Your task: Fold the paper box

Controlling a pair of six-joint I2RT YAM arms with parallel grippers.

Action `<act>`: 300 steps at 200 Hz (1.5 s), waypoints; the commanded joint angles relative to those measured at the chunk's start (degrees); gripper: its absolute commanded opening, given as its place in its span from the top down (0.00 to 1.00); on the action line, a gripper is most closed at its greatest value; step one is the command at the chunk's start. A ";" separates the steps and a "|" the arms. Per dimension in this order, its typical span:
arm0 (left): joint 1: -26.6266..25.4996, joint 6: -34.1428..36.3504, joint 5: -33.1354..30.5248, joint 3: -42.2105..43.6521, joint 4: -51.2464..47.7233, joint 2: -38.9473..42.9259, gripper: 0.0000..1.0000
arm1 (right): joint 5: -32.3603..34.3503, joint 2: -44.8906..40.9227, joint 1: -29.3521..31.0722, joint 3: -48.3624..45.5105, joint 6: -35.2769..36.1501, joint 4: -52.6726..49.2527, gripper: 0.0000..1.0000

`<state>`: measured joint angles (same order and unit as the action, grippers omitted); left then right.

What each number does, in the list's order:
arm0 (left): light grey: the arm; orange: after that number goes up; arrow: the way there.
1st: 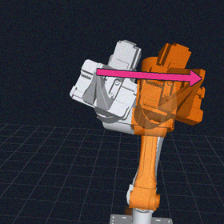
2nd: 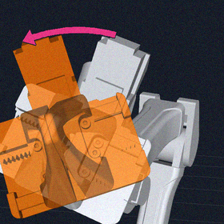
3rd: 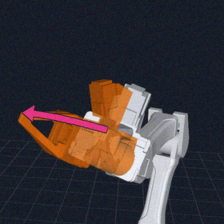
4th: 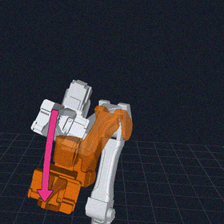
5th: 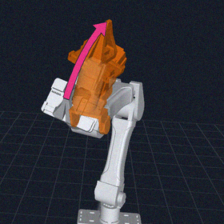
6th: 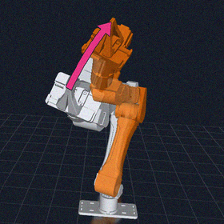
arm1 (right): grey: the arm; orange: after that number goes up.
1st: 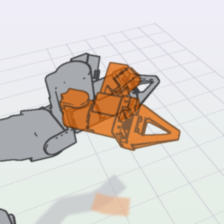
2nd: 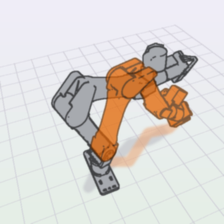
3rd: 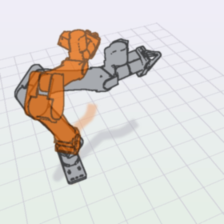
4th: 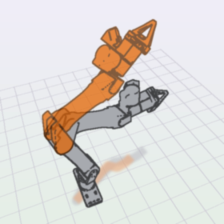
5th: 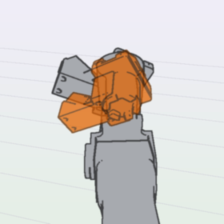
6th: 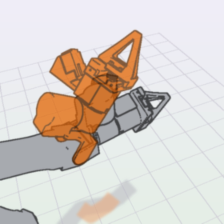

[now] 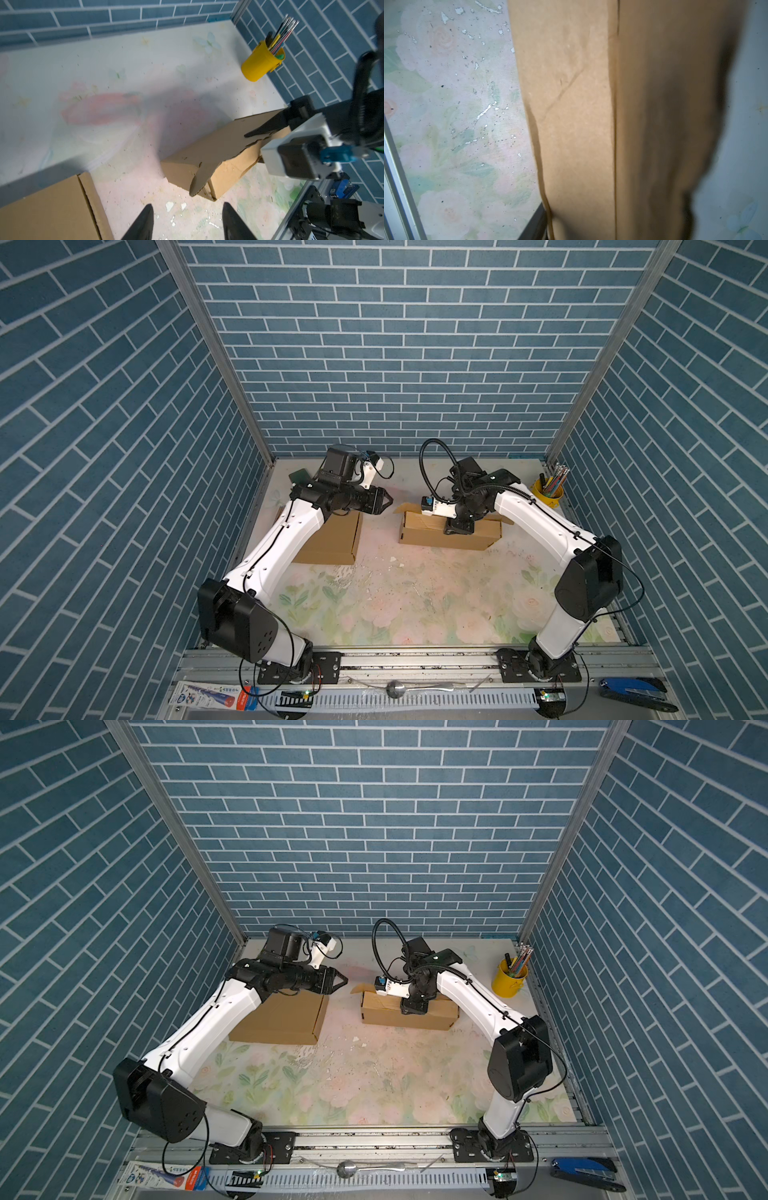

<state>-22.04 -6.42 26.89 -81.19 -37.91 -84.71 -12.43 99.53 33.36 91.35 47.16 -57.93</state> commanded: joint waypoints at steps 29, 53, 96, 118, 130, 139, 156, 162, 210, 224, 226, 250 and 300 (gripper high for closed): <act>-1.39 3.16 0.13 -0.03 -2.41 -2.72 0.45 | -4.20 4.17 0.19 2.05 -4.88 -6.30 0.65; -2.06 4.63 0.28 -2.13 -4.39 -5.17 0.50 | -4.27 4.70 0.14 2.80 -4.79 -6.40 0.65; -2.69 6.41 -0.04 -5.47 -6.11 -8.47 0.61 | -4.10 4.98 0.15 3.05 -4.71 -6.40 0.65; -3.10 7.36 0.05 -6.72 -6.91 -10.19 0.63 | -4.01 4.98 0.13 3.13 -4.62 -6.32 0.65; -3.27 7.90 -0.18 -7.22 -7.40 -11.03 0.66 | -3.97 4.98 0.12 3.13 -4.57 -6.32 0.65; -3.27 8.16 -0.05 -7.70 -7.78 -11.63 0.69 | -4.00 5.11 0.17 3.22 -4.60 -6.32 0.65; -3.66 8.48 0.09 -8.27 -7.90 -12.38 0.74 | -4.01 5.20 0.13 3.35 -4.79 -6.14 0.65; -3.73 8.52 0.17 -8.50 -8.03 -12.70 0.77 | -3.92 5.24 0.13 3.42 -4.87 -6.22 0.65; -3.89 6.05 2.36 -9.26 -8.19 -13.25 0.98 | -3.06 5.66 0.13 3.48 -5.01 -5.88 0.61; -3.89 3.94 2.97 -9.00 -7.89 -13.35 0.98 | -2.96 5.85 0.12 3.57 -5.05 -5.81 0.61; -3.89 3.51 3.03 -9.03 -7.84 -13.37 0.98 | -3.00 5.90 0.17 3.57 -5.05 -5.82 0.61; -4.02 -1.09 4.35 -8.30 -5.98 -13.70 0.99 | -2.96 6.40 0.15 3.92 -5.14 -5.96 0.61; -4.08 -8.83 3.88 -4.05 -0.19 -12.47 0.99 | -2.87 6.56 0.12 4.19 -5.14 -6.05 0.61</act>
<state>-26.00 -9.56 29.87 -87.94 -42.30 -97.80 -12.23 103.72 33.47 95.39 45.39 -59.57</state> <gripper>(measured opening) 0.050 0.417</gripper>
